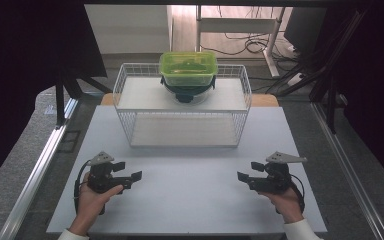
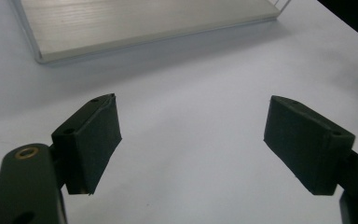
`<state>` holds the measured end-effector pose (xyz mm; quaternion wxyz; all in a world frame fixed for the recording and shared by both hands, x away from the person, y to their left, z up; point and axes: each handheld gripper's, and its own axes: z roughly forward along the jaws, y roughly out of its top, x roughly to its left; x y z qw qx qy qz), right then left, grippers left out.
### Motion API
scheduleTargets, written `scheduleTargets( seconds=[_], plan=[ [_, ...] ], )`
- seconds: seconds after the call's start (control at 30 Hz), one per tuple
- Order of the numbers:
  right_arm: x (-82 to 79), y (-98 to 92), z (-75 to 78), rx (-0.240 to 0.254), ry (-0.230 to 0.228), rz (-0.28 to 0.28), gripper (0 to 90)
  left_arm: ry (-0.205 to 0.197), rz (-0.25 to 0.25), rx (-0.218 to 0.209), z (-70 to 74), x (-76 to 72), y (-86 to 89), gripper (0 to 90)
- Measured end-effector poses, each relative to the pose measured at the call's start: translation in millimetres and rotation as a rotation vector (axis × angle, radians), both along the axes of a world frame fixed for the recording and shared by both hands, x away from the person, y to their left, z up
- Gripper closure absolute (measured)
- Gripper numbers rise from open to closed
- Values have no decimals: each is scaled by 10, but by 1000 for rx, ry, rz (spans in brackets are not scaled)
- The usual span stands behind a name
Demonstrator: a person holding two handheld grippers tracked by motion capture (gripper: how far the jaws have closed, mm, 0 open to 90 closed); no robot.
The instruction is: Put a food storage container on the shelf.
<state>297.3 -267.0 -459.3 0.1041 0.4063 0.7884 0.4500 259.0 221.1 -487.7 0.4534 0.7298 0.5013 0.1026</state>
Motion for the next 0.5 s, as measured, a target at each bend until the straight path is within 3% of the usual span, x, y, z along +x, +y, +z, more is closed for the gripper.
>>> scheduleTargets(
  seconds=[0.2, 0.5],
  plan=[
    [-18, -7, 38, 2, -16, 4, 261, -9, -13, 8, 15, 12, -19, 174],
    [11, -58, 51, 20, -34, -22, 190, -12, 16, 2, -5, 18, 43, 174]
  ],
)
